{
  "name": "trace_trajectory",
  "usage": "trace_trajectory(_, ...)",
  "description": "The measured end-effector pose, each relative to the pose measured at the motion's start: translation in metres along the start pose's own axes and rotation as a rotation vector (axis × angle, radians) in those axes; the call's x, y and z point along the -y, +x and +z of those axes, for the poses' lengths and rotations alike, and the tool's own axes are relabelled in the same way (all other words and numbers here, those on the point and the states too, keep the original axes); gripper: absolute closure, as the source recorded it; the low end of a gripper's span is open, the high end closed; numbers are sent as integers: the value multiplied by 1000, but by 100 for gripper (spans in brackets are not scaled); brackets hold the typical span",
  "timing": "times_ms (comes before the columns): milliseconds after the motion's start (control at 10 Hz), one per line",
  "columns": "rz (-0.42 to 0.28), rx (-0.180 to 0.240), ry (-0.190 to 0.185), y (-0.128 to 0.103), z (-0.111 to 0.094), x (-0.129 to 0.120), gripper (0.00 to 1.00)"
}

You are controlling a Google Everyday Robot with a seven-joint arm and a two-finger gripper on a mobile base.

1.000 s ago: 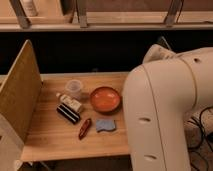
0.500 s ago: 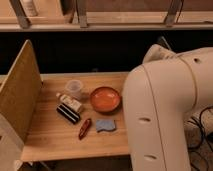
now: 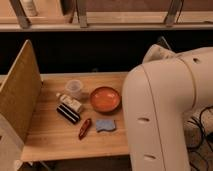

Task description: Place the pepper in the ceramic bowl

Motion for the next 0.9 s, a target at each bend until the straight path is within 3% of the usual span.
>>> trace_trajectory(300, 15, 89, -74, -5, 0, 6, 20)
trace_trajectory(700, 23, 153, -71, 5, 7, 33, 20)
trace_trajectory(900, 48, 159, -84, 16, 14, 43, 20)
